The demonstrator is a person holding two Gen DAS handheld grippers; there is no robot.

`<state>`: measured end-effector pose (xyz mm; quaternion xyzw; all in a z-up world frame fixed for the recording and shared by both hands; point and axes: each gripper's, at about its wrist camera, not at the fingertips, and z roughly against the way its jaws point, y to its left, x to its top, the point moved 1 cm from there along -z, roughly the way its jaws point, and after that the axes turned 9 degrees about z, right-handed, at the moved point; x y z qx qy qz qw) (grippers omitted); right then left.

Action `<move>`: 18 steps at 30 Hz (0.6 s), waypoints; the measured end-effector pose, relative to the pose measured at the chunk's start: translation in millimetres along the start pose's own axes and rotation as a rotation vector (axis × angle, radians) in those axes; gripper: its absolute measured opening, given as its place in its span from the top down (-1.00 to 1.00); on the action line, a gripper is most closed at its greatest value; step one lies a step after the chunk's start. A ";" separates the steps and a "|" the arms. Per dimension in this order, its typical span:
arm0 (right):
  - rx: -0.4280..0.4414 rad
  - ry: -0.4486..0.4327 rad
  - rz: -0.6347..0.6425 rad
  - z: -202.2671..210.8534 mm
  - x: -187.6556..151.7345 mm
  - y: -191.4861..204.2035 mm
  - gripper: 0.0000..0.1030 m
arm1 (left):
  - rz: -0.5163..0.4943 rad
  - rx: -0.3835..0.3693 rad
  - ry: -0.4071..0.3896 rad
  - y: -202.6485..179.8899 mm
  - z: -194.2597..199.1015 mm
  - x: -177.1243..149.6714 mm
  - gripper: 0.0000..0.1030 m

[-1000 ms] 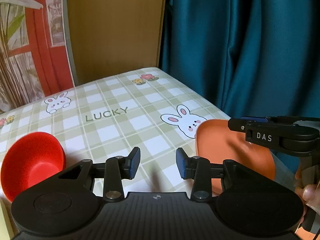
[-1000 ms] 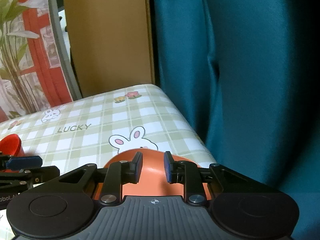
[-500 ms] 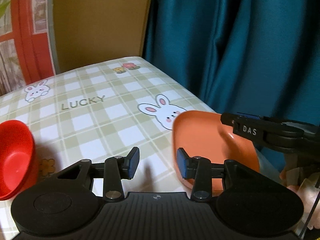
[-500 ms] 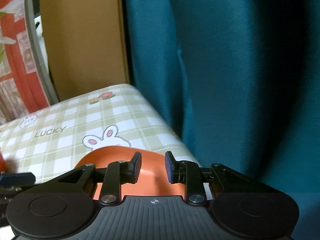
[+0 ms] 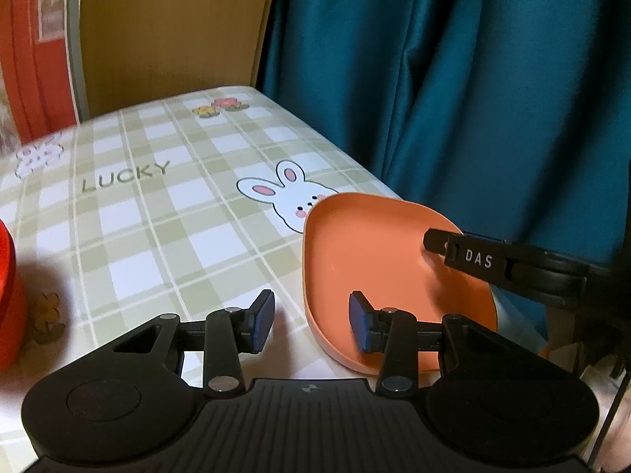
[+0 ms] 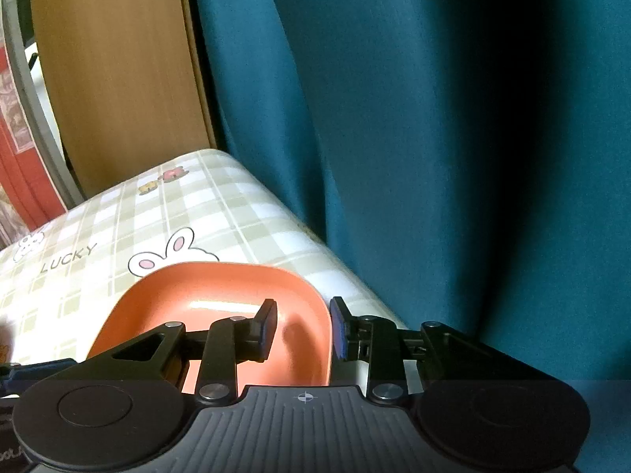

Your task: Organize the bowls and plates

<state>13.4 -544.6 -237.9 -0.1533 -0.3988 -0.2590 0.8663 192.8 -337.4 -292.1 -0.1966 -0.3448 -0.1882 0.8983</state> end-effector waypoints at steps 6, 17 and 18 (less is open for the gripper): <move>0.018 0.024 -0.036 -4.4 -4.8 -2.8 0.53 | 0.000 0.001 0.013 0.9 -10.0 -2.2 0.27; 0.076 0.029 -0.052 -5.2 -5.5 5.8 0.75 | 0.019 0.054 0.008 11.6 -10.6 -1.9 0.73; 0.079 0.027 -0.049 -5.3 -5.1 7.9 0.75 | 0.021 0.061 0.007 12.7 -10.1 -1.6 0.73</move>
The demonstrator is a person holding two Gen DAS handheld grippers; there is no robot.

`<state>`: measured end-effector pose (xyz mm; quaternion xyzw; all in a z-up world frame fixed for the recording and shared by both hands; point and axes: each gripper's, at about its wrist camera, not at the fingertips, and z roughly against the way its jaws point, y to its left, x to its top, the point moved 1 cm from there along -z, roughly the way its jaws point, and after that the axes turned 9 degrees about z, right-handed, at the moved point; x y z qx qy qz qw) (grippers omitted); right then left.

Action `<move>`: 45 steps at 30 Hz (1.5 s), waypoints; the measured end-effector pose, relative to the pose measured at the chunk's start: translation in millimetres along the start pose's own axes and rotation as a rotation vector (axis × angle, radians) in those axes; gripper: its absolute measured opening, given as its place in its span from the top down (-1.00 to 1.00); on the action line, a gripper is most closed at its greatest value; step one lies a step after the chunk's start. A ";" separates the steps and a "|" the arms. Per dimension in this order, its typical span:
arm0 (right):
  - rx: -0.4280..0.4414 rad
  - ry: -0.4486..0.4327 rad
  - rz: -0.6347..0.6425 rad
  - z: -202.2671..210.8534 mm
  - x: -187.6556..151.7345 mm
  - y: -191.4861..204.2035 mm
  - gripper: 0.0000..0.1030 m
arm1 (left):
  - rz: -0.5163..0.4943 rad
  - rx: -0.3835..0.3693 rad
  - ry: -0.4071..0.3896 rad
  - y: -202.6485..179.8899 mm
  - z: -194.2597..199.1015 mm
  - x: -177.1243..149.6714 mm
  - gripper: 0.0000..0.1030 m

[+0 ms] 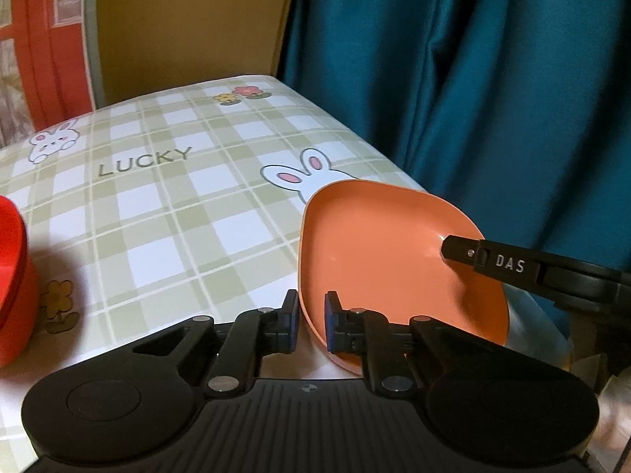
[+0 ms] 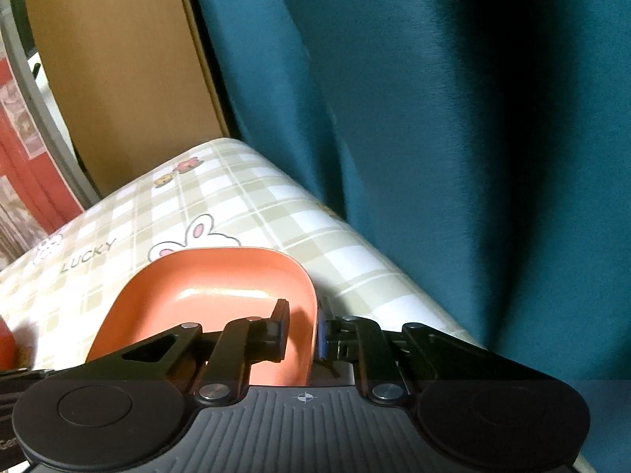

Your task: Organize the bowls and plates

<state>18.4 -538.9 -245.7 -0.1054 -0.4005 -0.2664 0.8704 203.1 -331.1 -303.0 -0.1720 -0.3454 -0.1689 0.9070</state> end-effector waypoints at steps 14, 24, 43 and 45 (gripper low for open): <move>0.038 -0.040 0.034 19.4 13.1 29.4 0.75 | 0.015 0.053 -0.050 16.7 27.9 9.3 0.73; 0.051 -0.075 0.057 41.0 24.1 48.3 0.75 | 0.031 0.062 -0.098 22.9 54.7 14.9 0.72; 0.204 -0.150 0.112 79.3 68.5 151.1 0.73 | 0.091 0.133 -0.249 80.3 145.8 39.9 0.72; 0.234 -0.161 0.132 84.3 74.1 173.0 0.73 | 0.099 0.153 -0.272 95.5 161.5 43.3 0.72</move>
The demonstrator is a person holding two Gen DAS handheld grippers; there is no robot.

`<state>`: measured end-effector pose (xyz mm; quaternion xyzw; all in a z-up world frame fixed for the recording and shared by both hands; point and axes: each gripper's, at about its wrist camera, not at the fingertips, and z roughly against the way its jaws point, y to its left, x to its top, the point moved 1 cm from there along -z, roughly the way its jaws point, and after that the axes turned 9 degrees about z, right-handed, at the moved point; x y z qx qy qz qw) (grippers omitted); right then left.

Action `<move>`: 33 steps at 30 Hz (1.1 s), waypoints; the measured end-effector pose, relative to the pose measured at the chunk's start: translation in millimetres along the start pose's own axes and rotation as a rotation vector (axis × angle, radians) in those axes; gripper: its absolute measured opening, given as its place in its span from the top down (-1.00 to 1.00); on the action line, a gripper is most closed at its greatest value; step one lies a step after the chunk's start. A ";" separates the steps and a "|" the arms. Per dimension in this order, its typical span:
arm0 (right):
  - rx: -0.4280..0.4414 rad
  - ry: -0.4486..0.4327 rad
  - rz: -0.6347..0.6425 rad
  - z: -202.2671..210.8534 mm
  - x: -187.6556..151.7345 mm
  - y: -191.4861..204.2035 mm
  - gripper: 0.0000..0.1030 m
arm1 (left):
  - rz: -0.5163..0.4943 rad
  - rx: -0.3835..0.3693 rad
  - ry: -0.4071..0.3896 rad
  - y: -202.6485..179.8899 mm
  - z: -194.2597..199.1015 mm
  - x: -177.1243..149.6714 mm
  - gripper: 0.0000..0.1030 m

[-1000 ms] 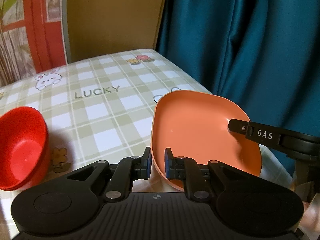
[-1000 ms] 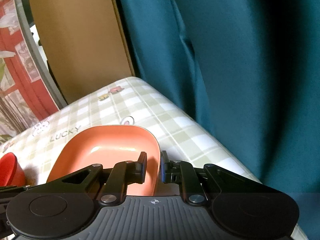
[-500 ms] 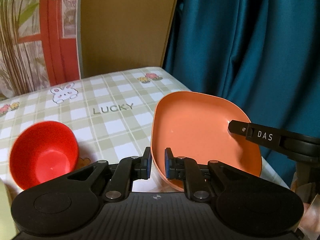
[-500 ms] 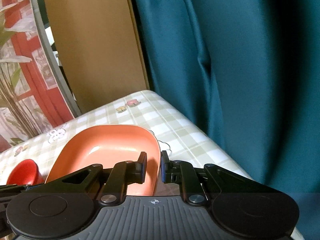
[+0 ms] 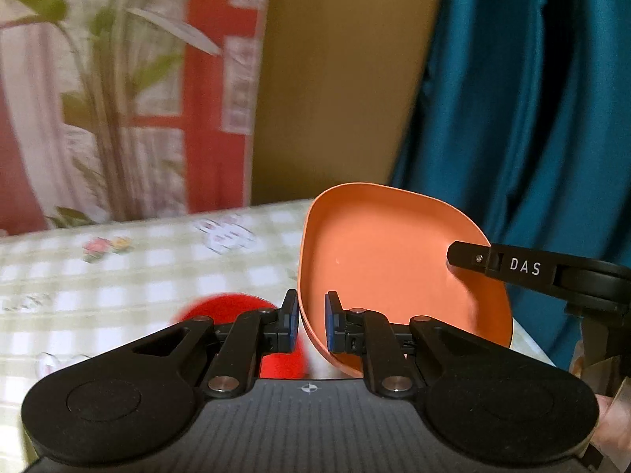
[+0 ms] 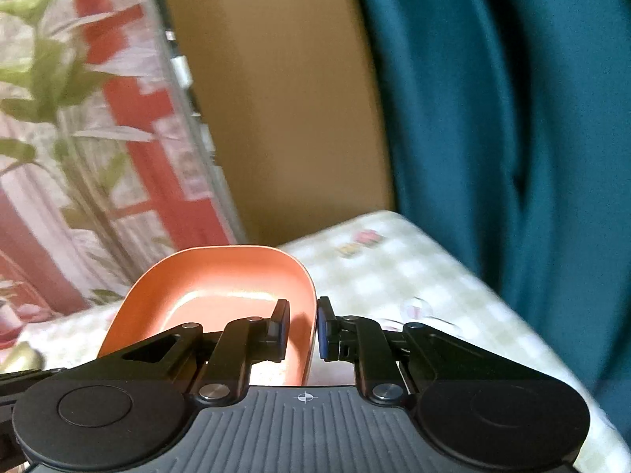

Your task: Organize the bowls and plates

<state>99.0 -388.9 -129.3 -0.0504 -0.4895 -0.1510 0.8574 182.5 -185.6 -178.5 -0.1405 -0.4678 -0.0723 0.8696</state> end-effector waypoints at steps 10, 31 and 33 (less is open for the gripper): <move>0.159 -0.013 0.096 -5.2 35.2 110.6 0.73 | 0.049 0.096 -0.065 81.4 57.4 38.6 0.72; 0.346 0.163 0.270 -40.2 -22.2 230.4 0.73 | 0.334 0.215 -0.003 194.4 100.4 -31.1 0.72; 0.359 0.175 0.286 -42.4 -28.1 231.6 0.70 | 0.351 0.219 0.010 194.1 99.5 -38.5 0.71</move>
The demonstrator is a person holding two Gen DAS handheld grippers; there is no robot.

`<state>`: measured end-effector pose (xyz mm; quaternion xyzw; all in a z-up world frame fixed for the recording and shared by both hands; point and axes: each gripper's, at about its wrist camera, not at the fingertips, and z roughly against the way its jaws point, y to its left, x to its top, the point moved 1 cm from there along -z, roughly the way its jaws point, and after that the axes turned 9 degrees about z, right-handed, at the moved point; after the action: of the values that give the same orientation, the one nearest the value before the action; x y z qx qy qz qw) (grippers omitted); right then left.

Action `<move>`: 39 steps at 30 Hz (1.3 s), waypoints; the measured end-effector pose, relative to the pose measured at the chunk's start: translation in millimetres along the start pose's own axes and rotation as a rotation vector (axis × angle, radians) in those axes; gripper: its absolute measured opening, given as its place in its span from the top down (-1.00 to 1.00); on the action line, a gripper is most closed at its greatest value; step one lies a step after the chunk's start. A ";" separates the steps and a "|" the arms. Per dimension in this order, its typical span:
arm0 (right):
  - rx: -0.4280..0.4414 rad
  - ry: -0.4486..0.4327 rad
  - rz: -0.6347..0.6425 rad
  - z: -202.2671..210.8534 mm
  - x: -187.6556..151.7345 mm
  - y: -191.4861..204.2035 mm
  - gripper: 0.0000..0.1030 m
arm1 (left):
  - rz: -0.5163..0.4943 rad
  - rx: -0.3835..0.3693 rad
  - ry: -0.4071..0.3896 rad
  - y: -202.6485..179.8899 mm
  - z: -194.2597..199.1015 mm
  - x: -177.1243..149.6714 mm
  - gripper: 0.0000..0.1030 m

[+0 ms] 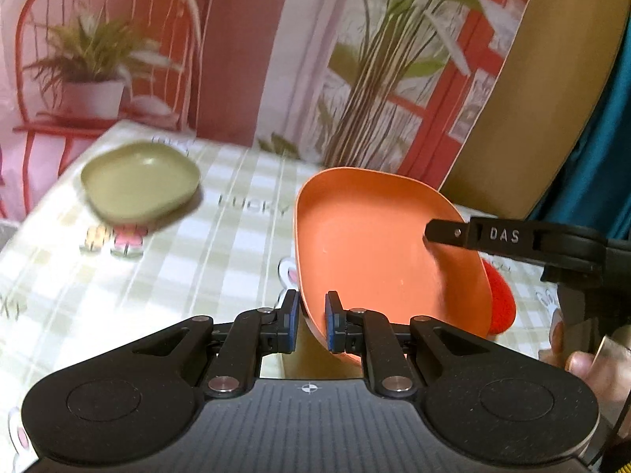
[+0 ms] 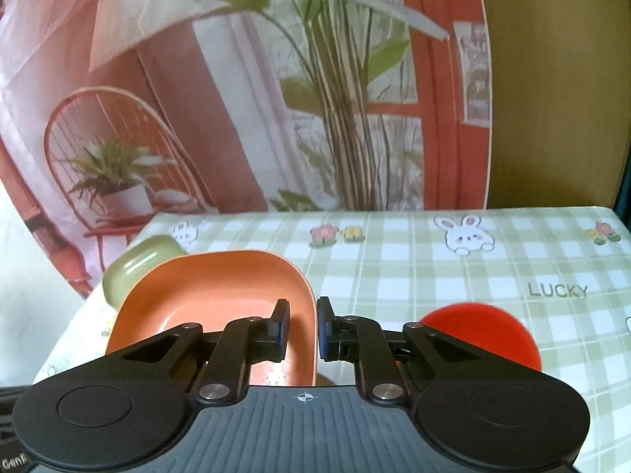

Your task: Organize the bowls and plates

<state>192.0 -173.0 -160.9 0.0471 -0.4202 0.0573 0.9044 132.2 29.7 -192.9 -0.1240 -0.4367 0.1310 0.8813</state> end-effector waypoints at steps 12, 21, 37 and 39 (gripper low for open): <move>0.022 0.064 -0.025 -15.2 -39.9 -8.7 0.70 | 0.045 0.017 0.072 5.7 -5.4 -31.9 0.70; 0.013 0.073 -0.015 -22.1 -49.6 -13.6 0.70 | 0.057 0.028 0.119 6.4 -14.7 -43.6 0.70; 0.002 0.075 0.018 -27.7 -56.9 -11.8 0.70 | 0.062 0.053 0.096 2.7 -15.8 -44.5 0.70; 0.001 0.075 0.017 -27.6 -57.0 -11.5 0.70 | 0.063 0.055 0.093 2.3 -15.7 -44.3 0.70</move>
<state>178.0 -184.4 -222.7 0.0419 -0.3863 0.0671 0.9190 118.7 15.1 -235.6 -0.1192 -0.3875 0.1647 0.8992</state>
